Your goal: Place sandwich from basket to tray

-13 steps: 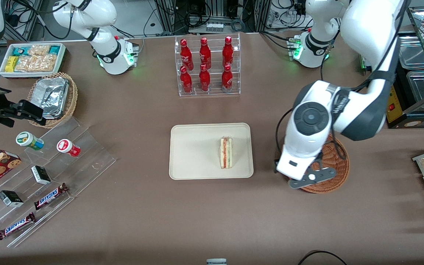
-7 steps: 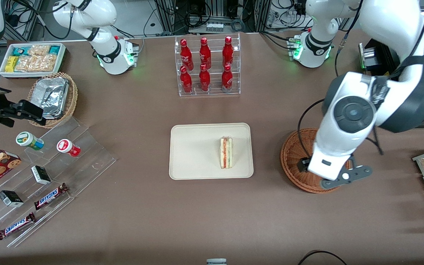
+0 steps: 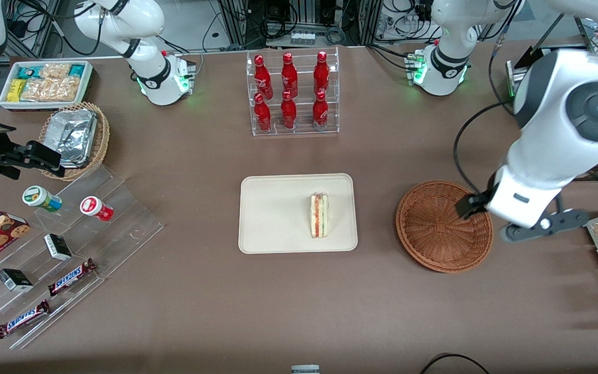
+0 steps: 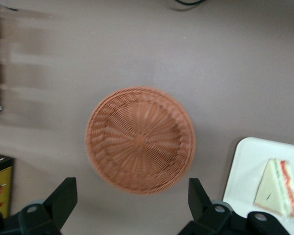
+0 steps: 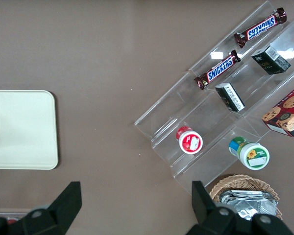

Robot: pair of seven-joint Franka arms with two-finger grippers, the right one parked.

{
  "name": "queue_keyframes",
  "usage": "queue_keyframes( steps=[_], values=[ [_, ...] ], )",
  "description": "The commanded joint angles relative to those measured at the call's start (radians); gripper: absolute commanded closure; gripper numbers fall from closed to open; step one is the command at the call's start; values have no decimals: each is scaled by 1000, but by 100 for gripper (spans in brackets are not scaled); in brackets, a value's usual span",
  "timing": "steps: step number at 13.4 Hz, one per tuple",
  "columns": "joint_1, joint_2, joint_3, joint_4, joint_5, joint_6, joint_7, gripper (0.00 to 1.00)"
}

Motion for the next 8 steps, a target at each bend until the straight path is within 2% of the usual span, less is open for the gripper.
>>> queue_keyframes(
  steps=[1,3,7,8],
  values=[
    [10,-115,64,-65,-74,-57,122,0],
    [0,-184,135,-82,-131,-120,229,0],
    [-49,-281,204,-120,-135,-207,253,0],
    [-74,-318,242,-157,-160,-207,254,0]
  ],
)
